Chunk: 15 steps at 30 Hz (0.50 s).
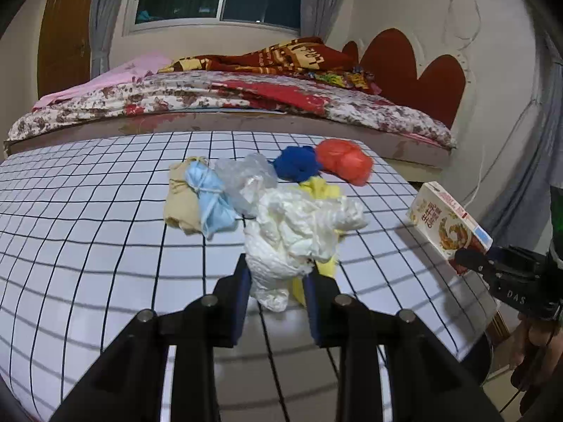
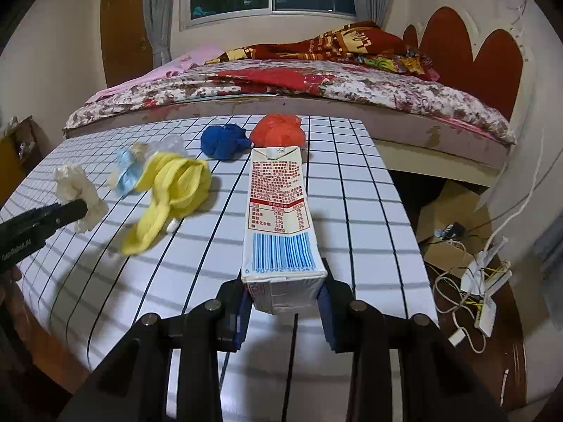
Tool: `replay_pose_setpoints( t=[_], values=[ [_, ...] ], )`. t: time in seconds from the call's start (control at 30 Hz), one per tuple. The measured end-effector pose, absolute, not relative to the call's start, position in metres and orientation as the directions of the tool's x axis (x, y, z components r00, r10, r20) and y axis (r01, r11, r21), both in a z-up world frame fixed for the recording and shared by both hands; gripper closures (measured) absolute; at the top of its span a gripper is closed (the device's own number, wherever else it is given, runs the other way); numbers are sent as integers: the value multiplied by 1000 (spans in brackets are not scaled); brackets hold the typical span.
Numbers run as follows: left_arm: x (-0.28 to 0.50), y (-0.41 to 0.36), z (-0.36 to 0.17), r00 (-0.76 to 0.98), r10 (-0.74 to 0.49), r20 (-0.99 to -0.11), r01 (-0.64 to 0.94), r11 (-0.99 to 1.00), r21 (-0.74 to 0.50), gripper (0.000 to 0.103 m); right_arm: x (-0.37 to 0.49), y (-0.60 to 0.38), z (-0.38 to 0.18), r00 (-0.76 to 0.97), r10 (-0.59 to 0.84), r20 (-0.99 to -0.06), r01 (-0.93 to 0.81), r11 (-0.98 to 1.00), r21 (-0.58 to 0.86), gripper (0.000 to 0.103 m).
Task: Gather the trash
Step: 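Carry the tissue and milk carton toward the black bin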
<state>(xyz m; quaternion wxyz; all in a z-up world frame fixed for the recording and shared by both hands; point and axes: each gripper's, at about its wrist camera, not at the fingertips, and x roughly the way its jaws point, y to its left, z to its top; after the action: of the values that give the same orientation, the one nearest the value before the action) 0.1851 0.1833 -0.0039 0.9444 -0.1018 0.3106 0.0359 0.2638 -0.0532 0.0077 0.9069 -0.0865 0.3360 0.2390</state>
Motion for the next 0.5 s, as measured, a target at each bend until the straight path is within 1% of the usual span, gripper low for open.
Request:
replay_pose_setpoints(
  t=[0.17, 0.5],
  values=[
    [160, 159, 3, 827, 21, -562, -117, 984, -135, 73, 235, -74, 14, 676, 381, -631, -480, 877, 15, 68],
    [145, 106, 6, 828, -52, -558, -21, 992, -125, 73, 190, -125, 26, 728, 374, -575, -426, 903, 47, 68]
  ],
)
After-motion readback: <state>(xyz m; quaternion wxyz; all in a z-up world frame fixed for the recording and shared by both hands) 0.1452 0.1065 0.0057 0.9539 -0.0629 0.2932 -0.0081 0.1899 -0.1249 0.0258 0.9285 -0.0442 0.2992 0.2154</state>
